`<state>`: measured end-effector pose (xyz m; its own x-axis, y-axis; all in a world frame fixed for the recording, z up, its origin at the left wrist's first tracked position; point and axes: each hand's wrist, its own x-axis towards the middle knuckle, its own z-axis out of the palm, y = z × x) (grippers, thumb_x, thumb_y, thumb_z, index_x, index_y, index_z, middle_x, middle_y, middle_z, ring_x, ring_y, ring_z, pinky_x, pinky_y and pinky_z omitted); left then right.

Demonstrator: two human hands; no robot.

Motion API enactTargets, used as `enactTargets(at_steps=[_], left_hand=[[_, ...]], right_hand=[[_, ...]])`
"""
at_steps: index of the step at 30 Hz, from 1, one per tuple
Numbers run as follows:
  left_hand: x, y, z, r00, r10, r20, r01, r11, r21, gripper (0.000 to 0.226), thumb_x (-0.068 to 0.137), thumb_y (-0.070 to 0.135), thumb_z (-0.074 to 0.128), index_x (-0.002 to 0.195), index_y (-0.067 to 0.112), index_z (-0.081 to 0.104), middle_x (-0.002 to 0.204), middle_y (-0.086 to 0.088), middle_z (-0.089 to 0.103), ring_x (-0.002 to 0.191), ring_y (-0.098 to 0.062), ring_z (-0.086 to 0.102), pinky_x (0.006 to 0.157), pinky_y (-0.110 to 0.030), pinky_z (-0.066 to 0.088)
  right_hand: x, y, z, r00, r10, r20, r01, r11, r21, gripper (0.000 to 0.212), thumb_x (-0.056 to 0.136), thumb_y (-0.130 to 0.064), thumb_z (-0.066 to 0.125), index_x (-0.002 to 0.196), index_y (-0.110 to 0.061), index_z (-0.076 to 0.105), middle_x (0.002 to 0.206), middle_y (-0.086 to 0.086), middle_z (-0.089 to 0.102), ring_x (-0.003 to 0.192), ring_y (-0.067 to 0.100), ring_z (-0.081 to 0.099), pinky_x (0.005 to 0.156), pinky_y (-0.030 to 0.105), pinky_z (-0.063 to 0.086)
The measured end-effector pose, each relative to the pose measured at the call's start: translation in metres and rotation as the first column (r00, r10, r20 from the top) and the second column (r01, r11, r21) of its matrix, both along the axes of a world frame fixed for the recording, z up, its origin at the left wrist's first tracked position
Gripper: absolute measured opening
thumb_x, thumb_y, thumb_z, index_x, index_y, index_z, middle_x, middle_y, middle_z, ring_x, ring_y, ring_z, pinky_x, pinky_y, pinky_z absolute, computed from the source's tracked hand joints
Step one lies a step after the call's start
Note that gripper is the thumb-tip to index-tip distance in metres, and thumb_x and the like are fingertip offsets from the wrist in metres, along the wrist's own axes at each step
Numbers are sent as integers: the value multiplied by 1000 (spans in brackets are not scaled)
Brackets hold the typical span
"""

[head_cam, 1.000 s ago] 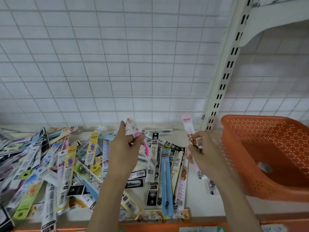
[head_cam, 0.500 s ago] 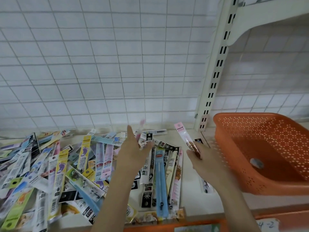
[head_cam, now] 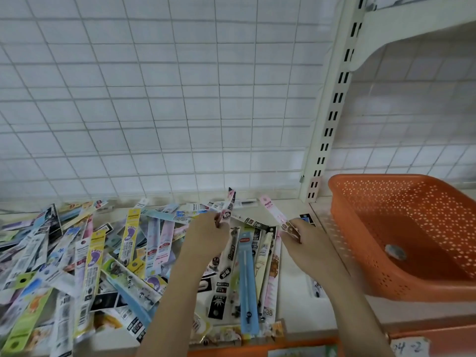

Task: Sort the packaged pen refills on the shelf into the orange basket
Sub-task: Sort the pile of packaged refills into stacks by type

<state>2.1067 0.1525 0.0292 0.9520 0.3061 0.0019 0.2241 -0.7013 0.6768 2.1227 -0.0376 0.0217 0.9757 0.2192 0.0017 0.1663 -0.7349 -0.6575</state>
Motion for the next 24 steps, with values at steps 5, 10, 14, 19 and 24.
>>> enactTargets(at_steps=[5, 10, 14, 19, 24], left_hand=[[-12, 19, 19, 975, 68, 213, -26, 981, -194, 16, 90, 8, 45, 87, -5, 54, 64, -5, 38, 57, -18, 33, 55, -28, 27], [-30, 37, 30, 969, 130, 212, -46, 932, -360, 16, 95, 10, 41, 97, 9, 57, 68, 3, 58, 42, 0, 43, 51, -23, 30], [-41, 56, 32, 951, 220, 217, -123, 913, -388, 19, 97, 7, 35, 85, 14, 48, 67, 0, 62, 55, -12, 53, 54, -23, 41], [-50, 74, 26, 941, 275, 200, -185, 908, -375, 25, 97, 3, 30, 76, 14, 39, 61, -4, 47, 49, -12, 46, 60, -29, 41], [-53, 83, 19, 948, 282, 144, -231, 927, -294, 16, 97, 6, 27, 101, 13, 41, 84, -4, 57, 60, -20, 55, 48, -22, 38]], right_hand=[[14, 21, 4, 999, 34, 40, -32, 998, -47, 31, 99, -28, 39, 70, -22, 42, 61, -5, 44, 53, 9, 42, 49, 23, 30], [38, 46, 6, 996, 77, 34, -73, 991, -110, 24, 99, -27, 40, 92, -15, 59, 72, -4, 53, 64, 13, 50, 53, 25, 35], [61, 71, 4, 991, 121, 55, -105, 965, -241, 27, 95, -22, 42, 70, -16, 51, 65, -2, 50, 64, 20, 53, 49, 26, 34], [73, 105, -6, 988, 155, 11, -141, 928, -344, 20, 88, -30, 53, 89, -12, 61, 80, 3, 62, 77, 23, 60, 62, 28, 43], [69, 115, -16, 991, 114, 69, -72, 893, -444, 21, 89, -15, 48, 105, -13, 62, 99, 6, 65, 90, 25, 62, 66, 28, 42]])
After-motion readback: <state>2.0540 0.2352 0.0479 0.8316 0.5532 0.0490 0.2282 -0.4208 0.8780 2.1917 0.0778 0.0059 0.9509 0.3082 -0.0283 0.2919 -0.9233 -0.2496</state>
